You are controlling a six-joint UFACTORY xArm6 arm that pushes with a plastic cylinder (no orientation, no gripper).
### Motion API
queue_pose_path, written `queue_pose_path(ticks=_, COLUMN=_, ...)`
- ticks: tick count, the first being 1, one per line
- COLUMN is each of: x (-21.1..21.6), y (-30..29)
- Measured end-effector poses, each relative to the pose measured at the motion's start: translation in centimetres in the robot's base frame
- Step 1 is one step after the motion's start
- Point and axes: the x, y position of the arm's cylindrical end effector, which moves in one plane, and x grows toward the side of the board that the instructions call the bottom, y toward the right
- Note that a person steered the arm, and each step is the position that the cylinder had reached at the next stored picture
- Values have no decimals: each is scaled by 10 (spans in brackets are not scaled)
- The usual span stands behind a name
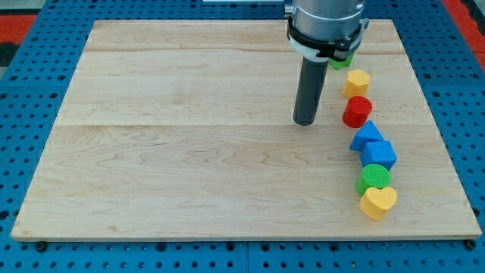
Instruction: Point at the red circle
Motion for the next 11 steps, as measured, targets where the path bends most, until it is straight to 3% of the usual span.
queue_pose_path(ticks=2, x=-32, y=0)
queue_pose_path(ticks=6, x=-50, y=0)
queue_pose_path(ticks=9, x=-23, y=-14)
queue_pose_path(ticks=10, x=6, y=23)
queue_pose_path(ticks=11, x=6, y=39)
